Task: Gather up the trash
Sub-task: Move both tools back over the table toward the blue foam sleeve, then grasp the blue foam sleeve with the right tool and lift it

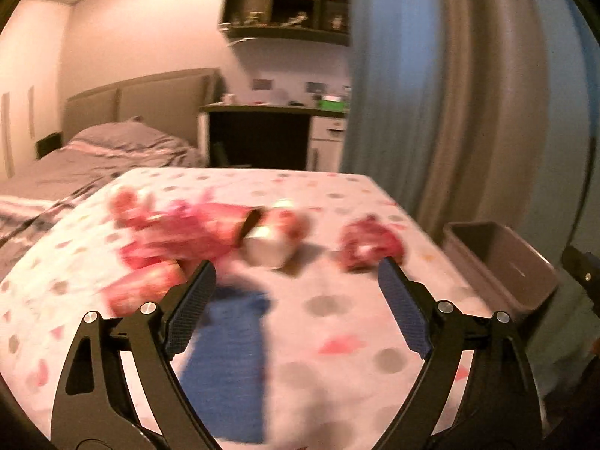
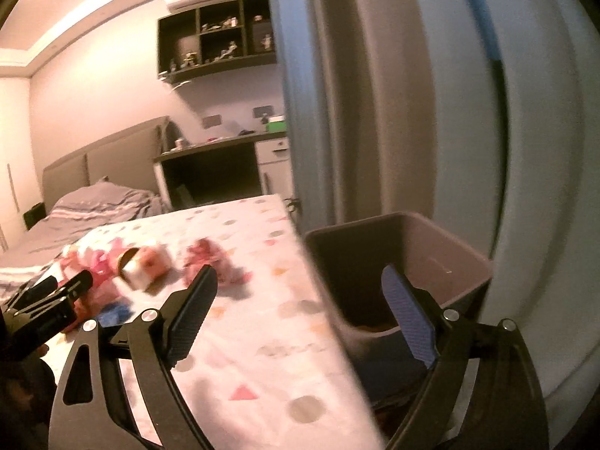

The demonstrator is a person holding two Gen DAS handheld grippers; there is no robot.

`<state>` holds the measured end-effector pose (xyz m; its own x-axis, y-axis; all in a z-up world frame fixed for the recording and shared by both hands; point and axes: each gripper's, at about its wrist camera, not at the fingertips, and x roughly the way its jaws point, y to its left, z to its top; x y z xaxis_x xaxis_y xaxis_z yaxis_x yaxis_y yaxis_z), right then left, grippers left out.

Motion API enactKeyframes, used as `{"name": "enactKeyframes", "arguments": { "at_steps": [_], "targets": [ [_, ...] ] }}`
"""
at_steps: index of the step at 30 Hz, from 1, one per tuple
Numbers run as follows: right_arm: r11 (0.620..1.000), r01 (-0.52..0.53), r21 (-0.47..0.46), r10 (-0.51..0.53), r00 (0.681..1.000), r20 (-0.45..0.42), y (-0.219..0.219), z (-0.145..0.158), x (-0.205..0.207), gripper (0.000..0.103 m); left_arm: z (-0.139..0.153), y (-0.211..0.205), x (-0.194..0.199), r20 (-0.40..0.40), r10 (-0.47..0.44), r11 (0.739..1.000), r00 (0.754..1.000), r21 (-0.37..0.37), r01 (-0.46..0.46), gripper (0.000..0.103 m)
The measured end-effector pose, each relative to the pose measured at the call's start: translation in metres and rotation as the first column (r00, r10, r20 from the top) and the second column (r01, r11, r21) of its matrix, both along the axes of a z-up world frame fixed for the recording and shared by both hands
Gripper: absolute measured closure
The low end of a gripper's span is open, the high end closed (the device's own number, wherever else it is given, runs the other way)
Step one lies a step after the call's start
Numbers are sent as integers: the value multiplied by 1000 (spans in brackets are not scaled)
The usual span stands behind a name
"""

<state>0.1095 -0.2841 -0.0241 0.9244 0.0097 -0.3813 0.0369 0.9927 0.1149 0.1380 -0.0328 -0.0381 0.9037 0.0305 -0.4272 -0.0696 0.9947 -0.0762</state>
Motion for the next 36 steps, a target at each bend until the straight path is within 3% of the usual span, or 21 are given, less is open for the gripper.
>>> {"name": "enactKeyframes", "arguments": {
  "at_steps": [8, 16, 28, 36],
  "targets": [
    [989, -146, -19, 145, 989, -36, 74, -7, 1, 17, 3, 81, -32, 14, 172, 985, 985, -35, -171, 16],
    [944, -325, -52, 316, 940, -132, 158, -30, 15, 17, 12, 138, -58, 47, 290, 956, 956, -66, -287, 16],
    [895, -442, -64, 394, 849, -351, 231, -74, 51, 17, 6, 178, -74, 46, 337, 939, 940, -87, -333, 16],
    [880, -472, -60, 392, 790, -471, 253, -97, 67, 27, 1, 189, -77, 41, 339, 938, 940, -94, -334, 16]
  ]
}}
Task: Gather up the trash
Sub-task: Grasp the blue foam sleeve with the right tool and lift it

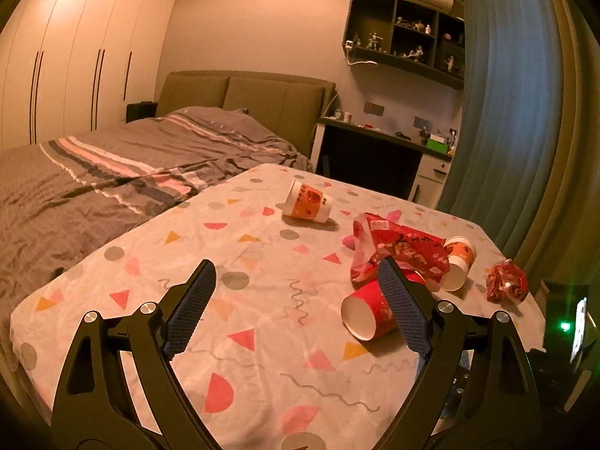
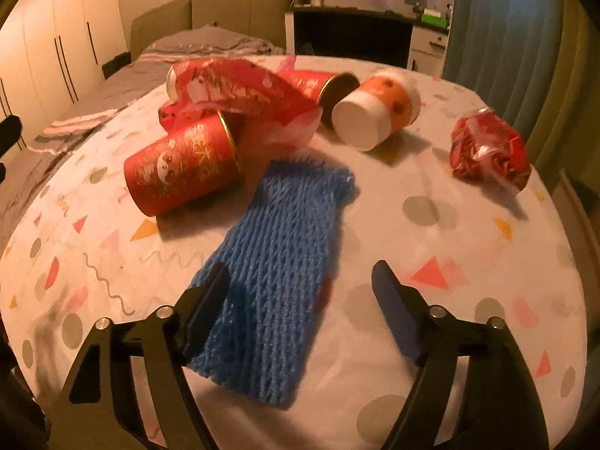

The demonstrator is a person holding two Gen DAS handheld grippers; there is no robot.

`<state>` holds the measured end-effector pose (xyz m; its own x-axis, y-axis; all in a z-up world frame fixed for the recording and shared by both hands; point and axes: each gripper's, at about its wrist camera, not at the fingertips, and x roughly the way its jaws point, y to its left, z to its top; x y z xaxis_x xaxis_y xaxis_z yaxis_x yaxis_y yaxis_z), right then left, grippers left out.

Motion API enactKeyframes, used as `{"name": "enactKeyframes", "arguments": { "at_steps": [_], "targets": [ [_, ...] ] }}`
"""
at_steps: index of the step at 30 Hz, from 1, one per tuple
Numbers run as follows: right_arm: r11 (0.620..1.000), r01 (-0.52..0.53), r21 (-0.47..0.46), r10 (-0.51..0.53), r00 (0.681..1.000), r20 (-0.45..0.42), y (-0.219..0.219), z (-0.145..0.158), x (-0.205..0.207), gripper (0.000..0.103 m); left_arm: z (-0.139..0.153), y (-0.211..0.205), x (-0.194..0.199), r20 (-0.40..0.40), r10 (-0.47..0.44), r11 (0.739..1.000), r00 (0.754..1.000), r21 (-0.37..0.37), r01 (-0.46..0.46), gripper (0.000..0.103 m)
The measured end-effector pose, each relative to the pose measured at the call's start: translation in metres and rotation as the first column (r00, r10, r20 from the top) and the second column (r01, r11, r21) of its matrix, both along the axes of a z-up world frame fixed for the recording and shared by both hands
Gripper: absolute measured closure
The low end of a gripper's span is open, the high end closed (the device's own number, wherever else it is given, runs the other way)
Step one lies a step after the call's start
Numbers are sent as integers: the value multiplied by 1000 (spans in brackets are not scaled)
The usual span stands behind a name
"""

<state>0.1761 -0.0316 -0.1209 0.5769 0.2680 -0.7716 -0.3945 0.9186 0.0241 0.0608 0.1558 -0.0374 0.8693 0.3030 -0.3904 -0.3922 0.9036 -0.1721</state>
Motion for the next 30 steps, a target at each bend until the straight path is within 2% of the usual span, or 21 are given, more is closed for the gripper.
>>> {"name": "enactKeyframes", "arguments": {
  "at_steps": [4, 6, 9, 11, 12, 14, 15, 22, 30],
  "targets": [
    [1000, -11, 20, 12, 998, -56, 2, -6, 5, 34, -1, 1, 0, -2, -1, 1000, 1000, 0, 1, 16],
    [1000, -20, 22, 21, 998, -54, 3, -6, 4, 38, -2, 2, 0, -4, -4, 1000, 1000, -2, 4, 16],
    [998, -51, 38, 53, 997, -51, 5, -4, 1, 57, -4, 2, 3, -10, -15, 1000, 1000, -10, 15, 16],
    [995, -83, 56, 86, 995, -54, 7, -4, -2, 74, -7, 2, 4, -16, -28, 999, 999, -19, 28, 16],
    [994, -90, 61, 94, 994, -53, 7, -3, -2, 77, -8, 2, 6, -21, -39, 999, 999, -25, 38, 16],
    [993, -98, 68, 101, 994, -32, 6, 1, -6, 91, -12, -1, 10, -34, -61, 998, 998, -31, 60, 16],
    [993, -99, 67, 100, 995, -23, 4, 2, -7, 94, -13, -3, 12, -41, -69, 997, 997, -33, 68, 16],
    [994, -20, 106, 13, 998, 65, -34, 22, -18, 95, -26, -21, 34, -93, -113, 990, 989, -91, 105, 16],
    [985, 32, 169, -54, 991, 123, -76, 42, -23, 95, -36, -66, 85, -183, -153, 984, 971, -118, 133, 16]
  ]
}}
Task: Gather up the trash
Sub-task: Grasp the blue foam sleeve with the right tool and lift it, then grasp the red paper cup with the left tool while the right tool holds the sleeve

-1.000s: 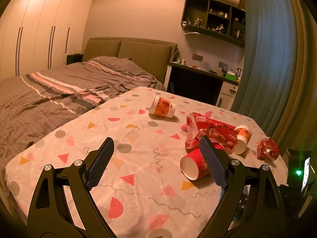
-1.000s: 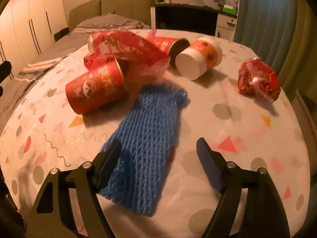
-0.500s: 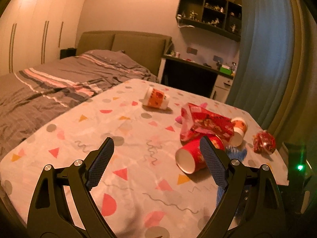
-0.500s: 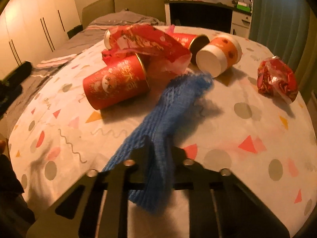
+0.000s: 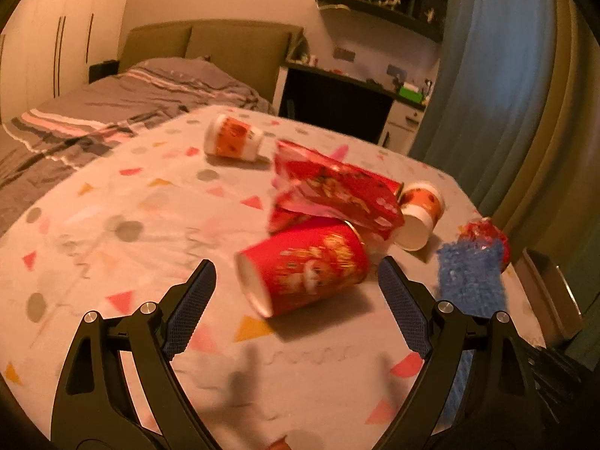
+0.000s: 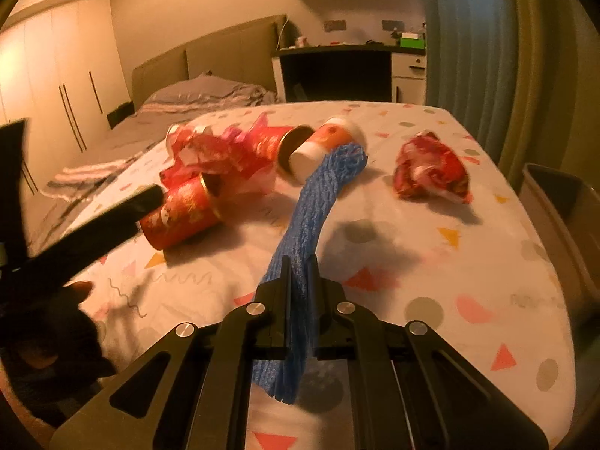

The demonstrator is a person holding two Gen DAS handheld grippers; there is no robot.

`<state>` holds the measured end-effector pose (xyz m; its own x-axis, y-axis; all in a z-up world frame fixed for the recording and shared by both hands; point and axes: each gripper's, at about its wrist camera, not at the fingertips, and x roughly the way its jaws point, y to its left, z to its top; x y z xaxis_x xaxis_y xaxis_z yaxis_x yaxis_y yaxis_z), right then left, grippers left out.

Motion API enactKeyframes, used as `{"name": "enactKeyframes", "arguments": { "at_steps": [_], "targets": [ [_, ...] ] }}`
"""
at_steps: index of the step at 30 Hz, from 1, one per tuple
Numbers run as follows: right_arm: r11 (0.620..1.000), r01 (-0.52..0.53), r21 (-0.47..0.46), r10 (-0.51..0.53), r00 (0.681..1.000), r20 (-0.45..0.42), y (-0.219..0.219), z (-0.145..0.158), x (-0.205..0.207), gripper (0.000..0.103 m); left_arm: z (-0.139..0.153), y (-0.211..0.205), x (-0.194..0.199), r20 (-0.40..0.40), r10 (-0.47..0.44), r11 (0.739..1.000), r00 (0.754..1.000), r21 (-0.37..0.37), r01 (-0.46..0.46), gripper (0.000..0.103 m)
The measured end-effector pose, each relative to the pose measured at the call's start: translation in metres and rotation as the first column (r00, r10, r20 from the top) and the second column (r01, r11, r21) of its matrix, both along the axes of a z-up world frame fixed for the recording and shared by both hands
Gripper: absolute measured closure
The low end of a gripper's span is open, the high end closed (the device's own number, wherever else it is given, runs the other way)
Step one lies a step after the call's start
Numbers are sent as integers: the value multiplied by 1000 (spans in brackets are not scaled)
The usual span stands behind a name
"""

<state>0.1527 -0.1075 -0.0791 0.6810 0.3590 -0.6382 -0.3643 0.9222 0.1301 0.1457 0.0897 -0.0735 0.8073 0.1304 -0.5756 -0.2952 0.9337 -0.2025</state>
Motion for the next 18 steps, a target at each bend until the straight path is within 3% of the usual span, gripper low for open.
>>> {"name": "enactKeyframes", "arguments": {
  "at_steps": [11, 18],
  "targets": [
    [998, 0, 60, -1, 1000, 13, -29, 4, -3, 95, -8, -18, 38, -97, 73, 996, 993, 52, -68, 16],
    [996, -4, 86, 2, 1000, 15, -39, 4, -7, 95, -18, -11, 46, -142, 65, 998, 988, 10, -64, 17]
  ]
}}
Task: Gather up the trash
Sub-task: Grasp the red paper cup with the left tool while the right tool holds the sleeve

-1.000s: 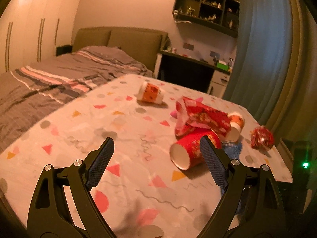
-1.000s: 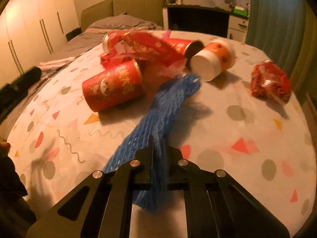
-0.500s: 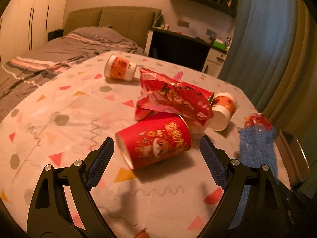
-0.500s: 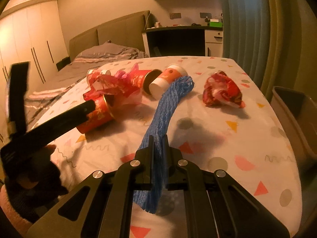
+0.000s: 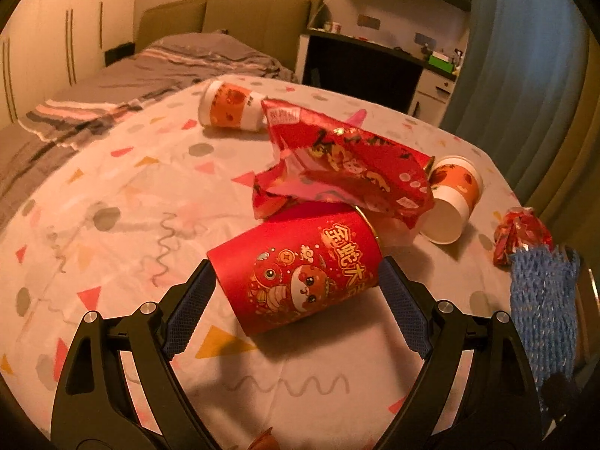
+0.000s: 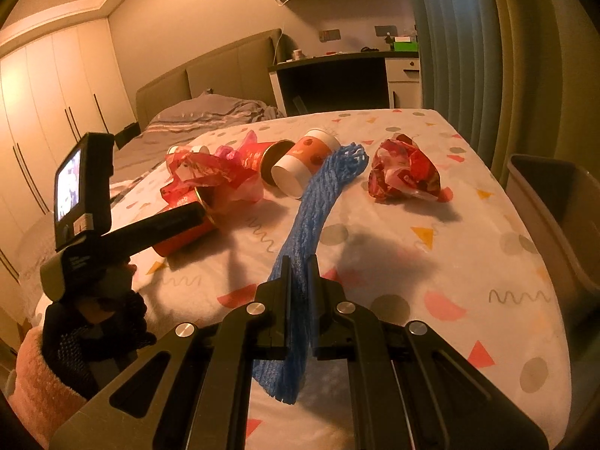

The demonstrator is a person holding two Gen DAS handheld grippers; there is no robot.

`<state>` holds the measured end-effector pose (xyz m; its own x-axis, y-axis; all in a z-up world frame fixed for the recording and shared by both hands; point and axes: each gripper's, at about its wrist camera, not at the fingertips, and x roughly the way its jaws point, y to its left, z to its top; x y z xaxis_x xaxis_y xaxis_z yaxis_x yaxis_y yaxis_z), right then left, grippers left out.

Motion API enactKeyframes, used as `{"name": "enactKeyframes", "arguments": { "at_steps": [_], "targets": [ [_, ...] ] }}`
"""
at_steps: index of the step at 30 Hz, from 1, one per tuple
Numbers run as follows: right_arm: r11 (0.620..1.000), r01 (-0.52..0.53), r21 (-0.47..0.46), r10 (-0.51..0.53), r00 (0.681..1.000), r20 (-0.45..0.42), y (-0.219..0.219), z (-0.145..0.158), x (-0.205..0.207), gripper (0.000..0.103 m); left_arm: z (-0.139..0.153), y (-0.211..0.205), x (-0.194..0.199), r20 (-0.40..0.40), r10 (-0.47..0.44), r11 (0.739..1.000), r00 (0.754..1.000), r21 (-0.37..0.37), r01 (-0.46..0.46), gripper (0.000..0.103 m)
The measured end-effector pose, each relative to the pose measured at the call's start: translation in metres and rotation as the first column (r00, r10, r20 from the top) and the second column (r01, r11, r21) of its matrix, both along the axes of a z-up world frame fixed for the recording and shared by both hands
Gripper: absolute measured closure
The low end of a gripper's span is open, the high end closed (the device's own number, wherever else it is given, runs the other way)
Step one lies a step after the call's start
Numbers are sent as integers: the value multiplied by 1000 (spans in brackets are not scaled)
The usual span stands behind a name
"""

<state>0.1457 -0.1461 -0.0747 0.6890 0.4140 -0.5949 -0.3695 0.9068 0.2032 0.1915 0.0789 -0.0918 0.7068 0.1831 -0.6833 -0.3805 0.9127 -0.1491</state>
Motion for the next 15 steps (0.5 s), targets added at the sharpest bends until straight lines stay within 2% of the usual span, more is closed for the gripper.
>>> {"name": "enactKeyframes", "arguments": {
  "at_steps": [2, 4, 7, 9, 13, 15],
  "targets": [
    [1000, -1, 5, 1, 1000, 1, -2, 1, -1, 95, -3, 5, -2, -2, -20, 999, 1000, -39, 20, 17],
    [1000, 2, 9, -2, 1000, 2, -6, 2, -2, 95, -6, 10, -4, -6, -33, 997, 999, -74, 33, 23],
    [1000, 10, 16, -10, 1000, 8, -12, 4, -3, 95, -9, 13, -12, -11, -56, 993, 998, -101, 55, 41],
    [1000, 16, 21, -16, 1000, 10, -16, 5, -3, 95, -9, 13, -18, -5, -63, 993, 998, -95, 62, 56],
    [999, 16, 27, -17, 1000, 13, -18, 6, -5, 95, -6, 11, -28, 6, -80, 993, 997, -86, 81, 76],
    [1000, 15, 27, -16, 1000, 17, -17, 7, -7, 95, -5, 9, -31, 10, -94, 993, 995, -70, 95, 92]
  ]
}}
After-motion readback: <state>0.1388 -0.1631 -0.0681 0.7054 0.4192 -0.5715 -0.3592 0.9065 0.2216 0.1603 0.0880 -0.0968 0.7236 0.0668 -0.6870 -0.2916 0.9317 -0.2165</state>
